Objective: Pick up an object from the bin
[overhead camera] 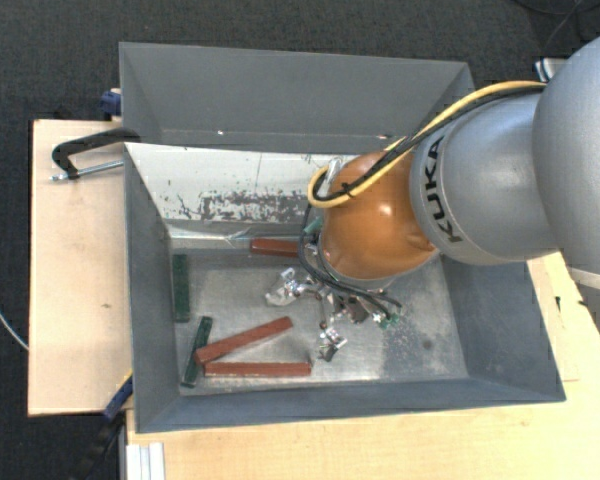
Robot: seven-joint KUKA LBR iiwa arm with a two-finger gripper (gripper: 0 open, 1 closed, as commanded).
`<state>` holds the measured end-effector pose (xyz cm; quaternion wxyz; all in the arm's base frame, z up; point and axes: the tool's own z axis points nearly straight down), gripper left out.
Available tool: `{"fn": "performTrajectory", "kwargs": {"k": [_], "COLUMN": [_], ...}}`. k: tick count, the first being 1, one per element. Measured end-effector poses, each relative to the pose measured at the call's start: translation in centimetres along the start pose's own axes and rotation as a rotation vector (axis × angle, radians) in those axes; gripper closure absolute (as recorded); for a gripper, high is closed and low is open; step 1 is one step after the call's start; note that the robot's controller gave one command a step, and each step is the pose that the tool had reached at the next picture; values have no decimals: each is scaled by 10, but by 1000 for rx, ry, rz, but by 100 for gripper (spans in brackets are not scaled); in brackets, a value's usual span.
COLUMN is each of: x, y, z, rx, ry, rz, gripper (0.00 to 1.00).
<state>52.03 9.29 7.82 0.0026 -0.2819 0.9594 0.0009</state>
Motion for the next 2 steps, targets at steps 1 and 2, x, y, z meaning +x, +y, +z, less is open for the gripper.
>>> {"fn": "performTrajectory", "kwargs": {"k": [1,2], "x": [-19,-31], "y": [15,49], "z": [-11,2], "rx": [1,1], "ry": [3,12], "rz": [-32,-166], "gripper": [0,100]}}
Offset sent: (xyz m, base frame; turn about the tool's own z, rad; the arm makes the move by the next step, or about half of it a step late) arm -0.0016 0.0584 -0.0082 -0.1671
